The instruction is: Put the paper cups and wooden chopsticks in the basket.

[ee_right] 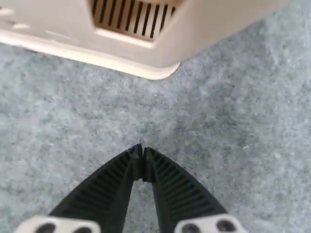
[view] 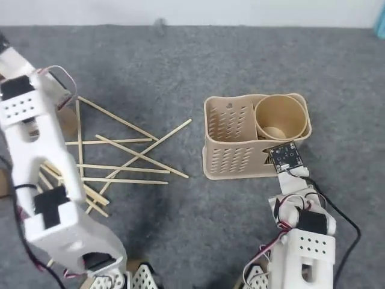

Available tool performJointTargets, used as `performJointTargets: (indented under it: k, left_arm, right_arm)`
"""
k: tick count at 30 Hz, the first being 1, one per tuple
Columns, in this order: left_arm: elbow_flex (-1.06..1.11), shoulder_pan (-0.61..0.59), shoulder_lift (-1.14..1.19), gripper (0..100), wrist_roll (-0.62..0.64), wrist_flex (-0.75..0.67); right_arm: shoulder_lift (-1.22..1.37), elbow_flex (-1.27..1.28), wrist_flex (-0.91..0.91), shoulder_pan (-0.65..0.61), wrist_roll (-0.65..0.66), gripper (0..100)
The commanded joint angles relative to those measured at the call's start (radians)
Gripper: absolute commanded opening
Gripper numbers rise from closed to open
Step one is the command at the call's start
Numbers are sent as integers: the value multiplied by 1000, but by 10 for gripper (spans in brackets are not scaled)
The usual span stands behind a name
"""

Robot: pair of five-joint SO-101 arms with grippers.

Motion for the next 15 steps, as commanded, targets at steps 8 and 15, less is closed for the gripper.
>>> performJointTargets:
  k: [8,15]
  left_arm:
    - [-41,78,-132,12,-184,285]
    - [-36,147,-143,12,-367,442]
  right_arm:
    - [-18,-9,4,4,12,8]
    - [-18,-9,4,4,12,8]
